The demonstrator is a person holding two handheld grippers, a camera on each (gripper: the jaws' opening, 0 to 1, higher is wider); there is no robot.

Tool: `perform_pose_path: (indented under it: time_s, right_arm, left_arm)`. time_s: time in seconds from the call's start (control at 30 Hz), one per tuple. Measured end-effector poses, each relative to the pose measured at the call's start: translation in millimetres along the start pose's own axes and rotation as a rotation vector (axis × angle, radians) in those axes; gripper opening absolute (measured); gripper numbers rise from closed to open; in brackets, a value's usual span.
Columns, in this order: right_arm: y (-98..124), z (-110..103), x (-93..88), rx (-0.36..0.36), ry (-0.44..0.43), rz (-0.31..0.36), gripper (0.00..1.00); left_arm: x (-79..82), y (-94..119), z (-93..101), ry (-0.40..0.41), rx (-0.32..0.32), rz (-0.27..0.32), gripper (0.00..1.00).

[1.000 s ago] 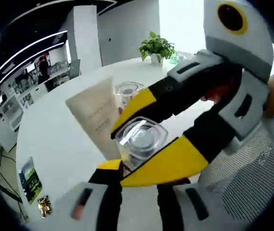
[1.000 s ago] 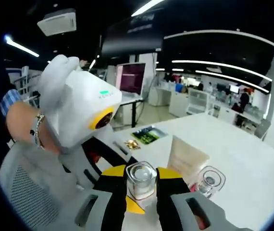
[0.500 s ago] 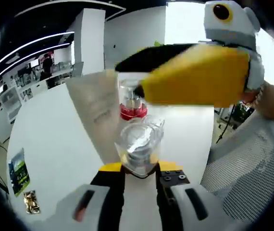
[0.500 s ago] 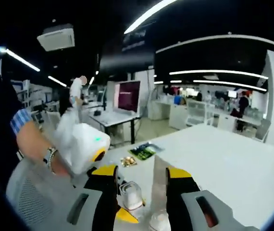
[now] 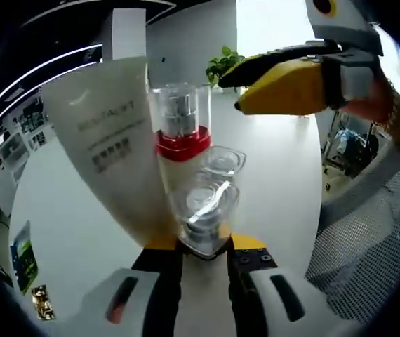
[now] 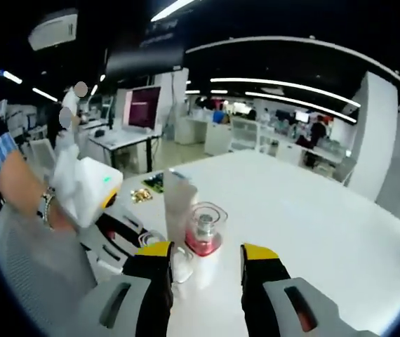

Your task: Arrange the skincare products in the storage area until every visible bottle or jar stands upright without overlapping.

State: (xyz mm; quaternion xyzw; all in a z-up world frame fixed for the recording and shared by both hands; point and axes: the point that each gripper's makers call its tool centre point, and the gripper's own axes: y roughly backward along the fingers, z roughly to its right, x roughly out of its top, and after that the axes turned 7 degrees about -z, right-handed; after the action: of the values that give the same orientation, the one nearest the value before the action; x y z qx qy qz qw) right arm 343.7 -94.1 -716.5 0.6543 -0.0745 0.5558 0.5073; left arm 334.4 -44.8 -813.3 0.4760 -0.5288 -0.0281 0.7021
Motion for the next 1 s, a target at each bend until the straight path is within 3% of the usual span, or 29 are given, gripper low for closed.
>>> perform_pose_path:
  time_s: [0.1, 0.17, 0.3, 0.43, 0.57, 0.63, 0.8, 1.0]
  right_arm:
    - [-4.4, -5.6, -4.9, 0.030, 0.000, -0.028, 0.32]
    - [-9.1, -16.6, -17.7, 0.094, -0.002, -0.092, 0.31]
    - [-16.5, -26.4, -38.6, 0.137, 0.031, -0.195, 0.31]
    - [-23.0, -30.6, -54.1, 0.137, 0.090, -0.265, 0.29]
    - [-28.7, -36.2, -61.5, 0.152, 0.110, -0.295, 0.26]
    - [-32.6, -41.2, -68.3, 0.168, 0.130, -0.323, 0.24]
    - [-38.6, -47.8, -73.9, 0.168, 0.207, -0.338, 0.19]
    - [-41.1, -48.9, -73.1, 0.174, 0.208, -0.330, 0.17]
  left_arm:
    - [0.1, -0.8, -2.4, -0.017, 0.012, 0.006, 0.23]
    - [0.4, -0.7, -3.2, -0.014, 0.014, 0.007, 0.23]
    - [-1.9, 1.4, -1.2, 0.002, -0.008, -0.006, 0.24]
    - [-13.5, 3.9, -1.9, 0.042, -0.033, -0.055, 0.36]
    - [-19.5, 6.5, -9.3, 0.003, 0.004, -0.079, 0.27]
    - [-19.6, 8.0, -7.2, 0.002, -0.014, -0.078, 0.22]
    - [-10.7, 12.4, -8.7, -0.034, 0.009, -0.046, 0.20]
    - [-14.1, 11.4, -10.0, -0.068, 0.018, -0.063, 0.19]
